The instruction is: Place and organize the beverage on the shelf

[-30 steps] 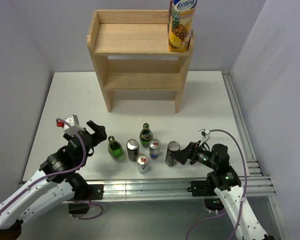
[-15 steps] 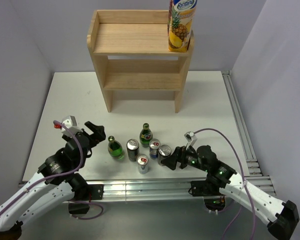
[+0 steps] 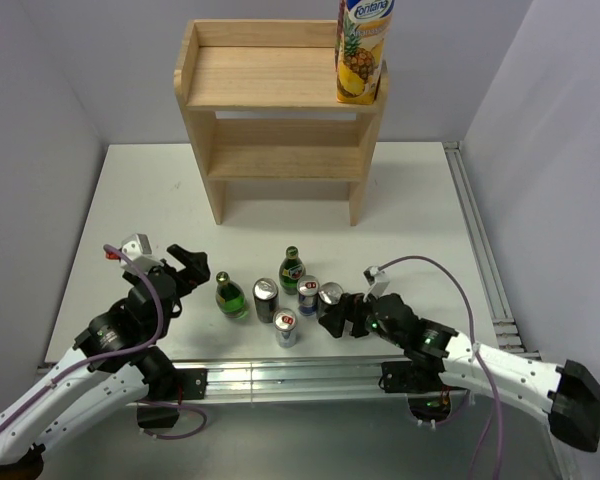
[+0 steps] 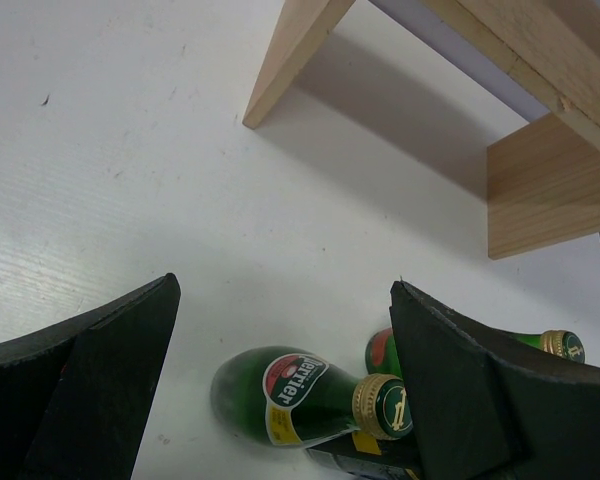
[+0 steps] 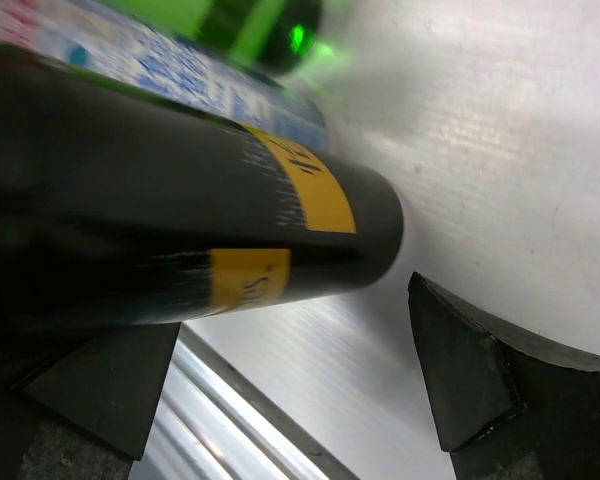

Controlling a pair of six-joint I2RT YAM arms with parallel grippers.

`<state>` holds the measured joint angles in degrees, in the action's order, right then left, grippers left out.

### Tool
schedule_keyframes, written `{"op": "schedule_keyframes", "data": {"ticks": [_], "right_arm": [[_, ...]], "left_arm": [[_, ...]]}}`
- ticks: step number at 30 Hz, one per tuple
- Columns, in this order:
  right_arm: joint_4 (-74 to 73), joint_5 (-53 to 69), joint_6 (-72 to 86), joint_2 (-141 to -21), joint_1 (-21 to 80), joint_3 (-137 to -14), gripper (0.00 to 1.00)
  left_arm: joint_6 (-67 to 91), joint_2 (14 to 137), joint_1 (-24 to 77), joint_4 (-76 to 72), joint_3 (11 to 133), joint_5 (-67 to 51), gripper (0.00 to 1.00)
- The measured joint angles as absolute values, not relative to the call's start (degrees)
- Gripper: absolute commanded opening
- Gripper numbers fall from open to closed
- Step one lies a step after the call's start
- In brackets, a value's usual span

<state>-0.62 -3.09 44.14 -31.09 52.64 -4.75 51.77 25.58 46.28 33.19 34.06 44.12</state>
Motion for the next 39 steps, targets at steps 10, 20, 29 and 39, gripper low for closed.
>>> {"op": "schedule_keyframes", "data": {"ticks": [10,20,29,39], "right_arm": [[5.6,-11.2,45.6,-39.6,57.6,-4.9,1.0],[13.5,-18.0,44.5,-48.3,60.2,-5.6,1.0],[20.3,-28.2,43.1,-63.9,64.6,-10.4,1.0],[20.6,-38.9,45.3,-70.0,70.1,-13.1,1.0]], "left_arm": [[51.8,25.6,46.7,33.2,34.0,44.7,0.94],[51.8,25.6,46.8,33.1,34.0,44.9,0.94],[51.8,25.5,47.5,33.1,34.0,45.0,0.94],[51.8,24.9,48.5,32.2,33.8,45.6,0.94]]}}
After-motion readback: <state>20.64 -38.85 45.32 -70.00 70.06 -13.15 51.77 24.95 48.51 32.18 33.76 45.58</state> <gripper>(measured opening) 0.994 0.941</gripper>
